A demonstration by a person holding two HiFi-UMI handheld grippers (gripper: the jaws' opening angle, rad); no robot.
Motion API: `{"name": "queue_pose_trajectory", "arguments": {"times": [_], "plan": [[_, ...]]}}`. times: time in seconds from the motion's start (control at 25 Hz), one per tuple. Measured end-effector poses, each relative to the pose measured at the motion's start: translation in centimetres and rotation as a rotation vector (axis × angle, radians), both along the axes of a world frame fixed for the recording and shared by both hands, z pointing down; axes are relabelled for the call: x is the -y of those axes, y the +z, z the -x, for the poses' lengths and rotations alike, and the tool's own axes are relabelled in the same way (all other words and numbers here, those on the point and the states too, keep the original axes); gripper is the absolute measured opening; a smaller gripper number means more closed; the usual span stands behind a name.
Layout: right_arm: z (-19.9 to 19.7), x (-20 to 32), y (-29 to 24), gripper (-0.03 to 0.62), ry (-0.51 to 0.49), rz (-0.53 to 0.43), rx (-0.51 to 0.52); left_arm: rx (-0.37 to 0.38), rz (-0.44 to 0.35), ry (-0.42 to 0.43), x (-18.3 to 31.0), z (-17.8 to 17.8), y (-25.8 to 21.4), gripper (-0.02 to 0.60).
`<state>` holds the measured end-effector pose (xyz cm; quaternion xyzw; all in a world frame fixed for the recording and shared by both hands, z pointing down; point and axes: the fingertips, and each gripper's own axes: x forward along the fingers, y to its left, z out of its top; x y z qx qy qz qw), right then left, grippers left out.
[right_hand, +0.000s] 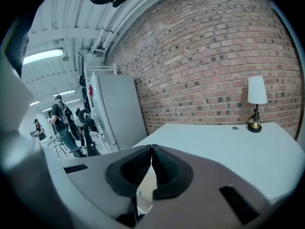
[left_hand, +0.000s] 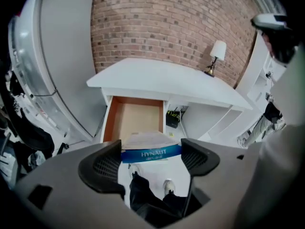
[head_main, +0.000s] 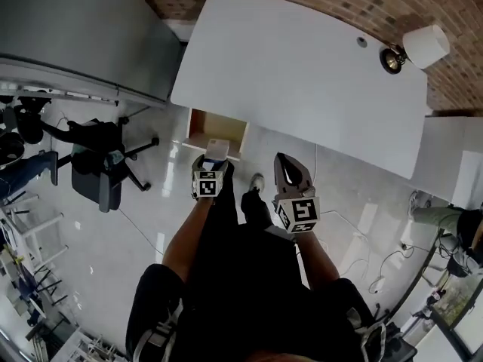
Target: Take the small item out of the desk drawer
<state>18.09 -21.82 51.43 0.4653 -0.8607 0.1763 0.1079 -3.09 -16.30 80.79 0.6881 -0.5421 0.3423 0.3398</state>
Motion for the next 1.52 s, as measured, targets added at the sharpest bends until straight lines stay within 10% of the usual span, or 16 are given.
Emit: {"name": "queue_pose_trajectory", "arguments": {"times": [0.8,1.52], "plan": [[3.0,-3.0,-10.5,0.026,0.066,-0.164,-0.030,-0.192,-0.651,0.020,2.0,2.1,-34.0,0.393],[6.9,-7.2,-11.1,0.026,0.060,-0.178,-0.021,-0.249,-0.801,0.092,-2.2,1.1,-41.3,0.393]]}}
